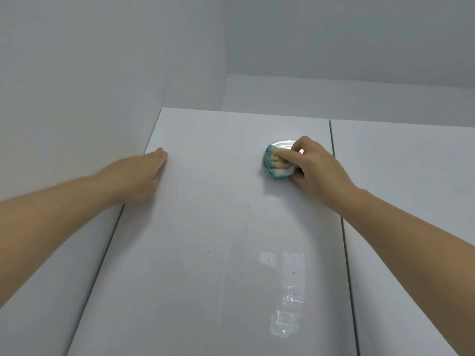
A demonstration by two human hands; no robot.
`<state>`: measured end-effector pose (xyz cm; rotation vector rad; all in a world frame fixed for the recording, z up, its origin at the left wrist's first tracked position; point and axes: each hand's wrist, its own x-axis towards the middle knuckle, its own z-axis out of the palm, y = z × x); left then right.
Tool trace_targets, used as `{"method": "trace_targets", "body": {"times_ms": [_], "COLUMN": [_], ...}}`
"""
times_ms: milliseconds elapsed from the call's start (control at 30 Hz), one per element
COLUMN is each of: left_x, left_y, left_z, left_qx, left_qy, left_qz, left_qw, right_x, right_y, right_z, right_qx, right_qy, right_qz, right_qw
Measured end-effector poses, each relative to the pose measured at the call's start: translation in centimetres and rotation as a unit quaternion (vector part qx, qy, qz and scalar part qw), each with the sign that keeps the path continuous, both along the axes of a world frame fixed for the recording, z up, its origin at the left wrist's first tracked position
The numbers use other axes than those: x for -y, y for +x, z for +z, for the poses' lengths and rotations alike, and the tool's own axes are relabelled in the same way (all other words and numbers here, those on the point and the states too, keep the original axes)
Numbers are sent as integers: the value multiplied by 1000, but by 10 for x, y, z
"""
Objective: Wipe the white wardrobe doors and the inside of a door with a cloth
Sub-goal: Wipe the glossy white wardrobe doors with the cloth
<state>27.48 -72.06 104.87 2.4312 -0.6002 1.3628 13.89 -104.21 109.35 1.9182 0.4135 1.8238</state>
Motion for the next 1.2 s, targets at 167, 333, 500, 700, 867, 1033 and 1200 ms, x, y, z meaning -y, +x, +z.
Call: {"method": "trace_targets", "body": {"times_ms": [167, 333, 500, 700, 867, 1033, 1200], "left_x": [-2, -2, -3, -3, -7, -5, -3], "left_y": [3, 2, -2, -6, -21, -22, -20], "left_z": [1, 1, 4, 8, 27, 31, 33], "left_qx": [7, 3, -1, -13, -28, -52, -62], "left_qy": [5, 3, 4, 6, 2, 32, 53], "left_qz": [-7, -12, -19, -24, -27, -39, -17], "left_qw": [1000, 1000, 1000, 1000, 999, 997, 997], "right_x": [-16, -20, -17, -19, -43, -55, -62], "right_y": [3, 2, 5, 14, 32, 31, 37], "right_z": [10, -23, -60, -26, -4, -17, -63], "right_qx": [-11, -67, -115, -30, 2, -92, -142], "right_qy": [69, -16, -89, -32, 58, 20, -124], "right_qz": [-26, -13, -24, -16, 53, 24, 8], "right_qw": [997, 998, 989, 999, 997, 995, 982]}}
